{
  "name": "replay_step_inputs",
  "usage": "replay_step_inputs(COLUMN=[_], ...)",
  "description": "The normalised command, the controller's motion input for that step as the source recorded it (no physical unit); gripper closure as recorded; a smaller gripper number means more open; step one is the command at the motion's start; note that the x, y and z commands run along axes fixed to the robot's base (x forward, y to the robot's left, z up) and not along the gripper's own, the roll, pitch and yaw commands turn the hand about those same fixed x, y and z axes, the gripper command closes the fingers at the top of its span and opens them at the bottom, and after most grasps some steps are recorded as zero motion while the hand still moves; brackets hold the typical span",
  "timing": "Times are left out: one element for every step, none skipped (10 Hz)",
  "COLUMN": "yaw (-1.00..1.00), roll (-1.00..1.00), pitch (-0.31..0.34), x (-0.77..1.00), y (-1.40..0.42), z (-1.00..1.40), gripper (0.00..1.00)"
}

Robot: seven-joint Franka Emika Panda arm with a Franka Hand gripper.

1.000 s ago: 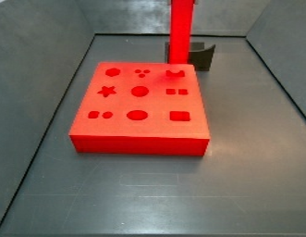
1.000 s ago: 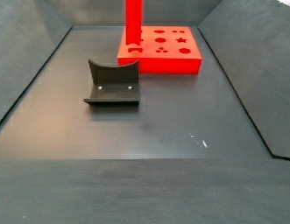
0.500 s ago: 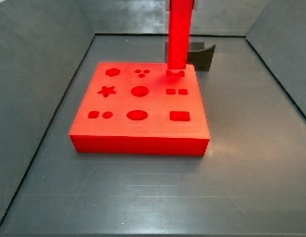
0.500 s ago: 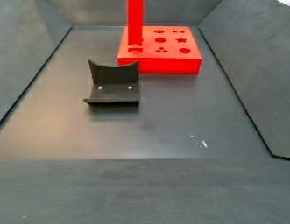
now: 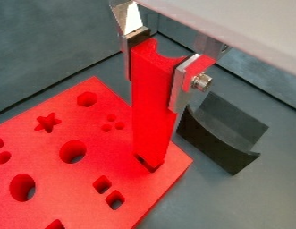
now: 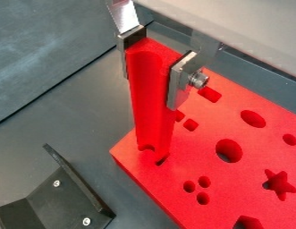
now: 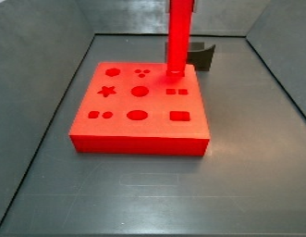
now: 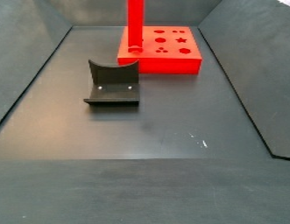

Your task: Insert the arch object.

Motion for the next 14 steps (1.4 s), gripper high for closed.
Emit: replay_step_inputs(yaw=[-0.13, -0.18, -0.17, -0.15, -0.13, -0.11, -0.06, 0.00, 0.00, 0.00, 0.00, 0.00, 0.00, 0.00], roll=[0.01, 0.00, 0.00, 0.01, 0.03, 0.06, 0.06, 0.04, 0.04, 0.03, 0.01, 0.00, 0.03, 0.05], pitch=[0.000, -0.004, 0.000, 0.000, 0.000, 0.000, 0.000, 0.000, 0.000, 0.000, 0.000, 0.000, 0.000, 0.000], x=[0.04, 0.03, 0.01, 0.00, 0.00, 0.00, 0.00, 0.00, 0.04, 0.21, 0.27, 0.20, 0.09, 0.00], y=[-0.01, -0.01, 0.00, 0.00, 0.00, 0.00, 0.00, 0.01, 0.00, 0.00, 0.00, 0.00, 0.00, 0.00], z=[-0.12, -0.13, -0.11, -0.11, -0.14, -0.22, -0.23, -0.23, -0.31, -0.21, -0.16, -0.15, -0.16, -0.18], gripper=[1.00, 1.00, 1.00, 1.00, 1.00, 1.00, 1.00, 1.00, 1.00, 1.00, 1.00, 1.00, 1.00, 1.00])
